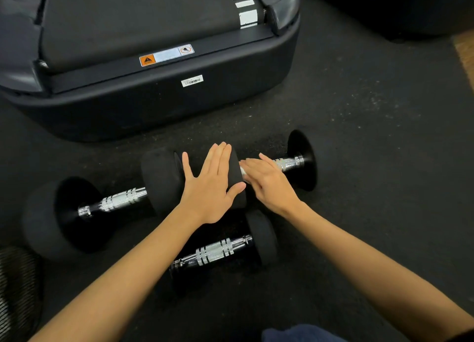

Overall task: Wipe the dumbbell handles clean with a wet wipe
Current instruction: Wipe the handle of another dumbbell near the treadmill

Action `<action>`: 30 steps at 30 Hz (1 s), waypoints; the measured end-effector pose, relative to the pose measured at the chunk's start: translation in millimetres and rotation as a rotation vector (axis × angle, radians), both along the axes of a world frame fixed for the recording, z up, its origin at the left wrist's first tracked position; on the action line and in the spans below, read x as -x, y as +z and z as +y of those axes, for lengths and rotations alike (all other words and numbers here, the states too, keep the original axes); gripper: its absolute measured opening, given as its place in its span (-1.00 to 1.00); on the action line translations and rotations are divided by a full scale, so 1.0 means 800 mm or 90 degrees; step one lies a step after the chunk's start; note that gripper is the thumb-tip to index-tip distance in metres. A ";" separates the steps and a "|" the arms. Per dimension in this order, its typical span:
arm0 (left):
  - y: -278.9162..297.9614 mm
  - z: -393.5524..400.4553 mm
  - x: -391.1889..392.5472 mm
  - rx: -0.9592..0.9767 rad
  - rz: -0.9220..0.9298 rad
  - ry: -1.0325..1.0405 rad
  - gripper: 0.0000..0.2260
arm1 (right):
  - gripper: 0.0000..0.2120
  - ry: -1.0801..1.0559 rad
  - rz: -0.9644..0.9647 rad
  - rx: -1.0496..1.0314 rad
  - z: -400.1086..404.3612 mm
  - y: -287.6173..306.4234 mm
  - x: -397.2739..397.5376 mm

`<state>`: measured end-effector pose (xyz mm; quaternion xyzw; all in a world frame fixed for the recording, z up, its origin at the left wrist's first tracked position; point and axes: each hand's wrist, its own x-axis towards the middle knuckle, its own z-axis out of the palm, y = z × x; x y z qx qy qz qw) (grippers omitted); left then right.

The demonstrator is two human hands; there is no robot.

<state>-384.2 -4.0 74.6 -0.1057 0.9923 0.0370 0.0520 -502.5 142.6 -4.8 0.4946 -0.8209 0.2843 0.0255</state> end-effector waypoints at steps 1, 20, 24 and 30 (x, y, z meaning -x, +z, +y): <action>0.000 0.000 0.000 0.002 0.000 -0.001 -0.27 | -0.60 0.025 0.011 -0.004 0.006 -0.002 0.001; -0.001 -0.002 0.003 -0.001 -0.005 0.003 -0.28 | -0.66 -0.021 -0.014 0.063 0.003 -0.005 -0.010; -0.001 0.000 0.002 0.005 -0.010 0.002 -0.28 | -0.63 -0.003 -0.002 0.089 0.024 -0.009 0.008; -0.004 -0.003 0.003 0.008 0.001 0.005 -0.27 | -0.59 0.003 -0.021 0.105 0.017 -0.016 -0.018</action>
